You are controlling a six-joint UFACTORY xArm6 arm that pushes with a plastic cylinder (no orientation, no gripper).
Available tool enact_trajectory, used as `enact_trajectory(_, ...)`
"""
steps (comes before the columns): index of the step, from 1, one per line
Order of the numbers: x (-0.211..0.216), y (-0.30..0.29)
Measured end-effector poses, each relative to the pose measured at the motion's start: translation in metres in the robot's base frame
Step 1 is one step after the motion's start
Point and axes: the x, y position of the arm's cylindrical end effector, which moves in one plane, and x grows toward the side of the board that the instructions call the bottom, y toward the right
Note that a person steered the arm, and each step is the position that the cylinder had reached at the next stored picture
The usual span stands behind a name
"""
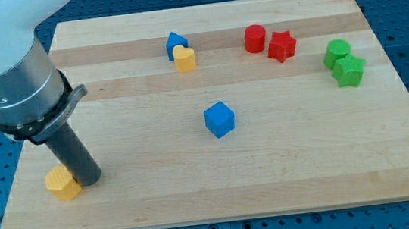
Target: Slide the yellow heart closer to the yellow hexagon
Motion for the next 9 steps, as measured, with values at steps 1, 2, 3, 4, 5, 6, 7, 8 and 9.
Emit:
enact_trajectory(1, -0.052, 0.007)
enact_trajectory(2, -0.098, 0.025)
enact_trajectory(3, -0.123, 0.090)
enact_trajectory(4, -0.146, 0.156)
enact_trajectory(5, -0.169, 0.188)
enact_trajectory(6, -0.191, 0.200)
enact_trajectory(7, -0.215, 0.200)
enact_trajectory(8, -0.232, 0.190)
enact_trajectory(9, -0.230, 0.168)
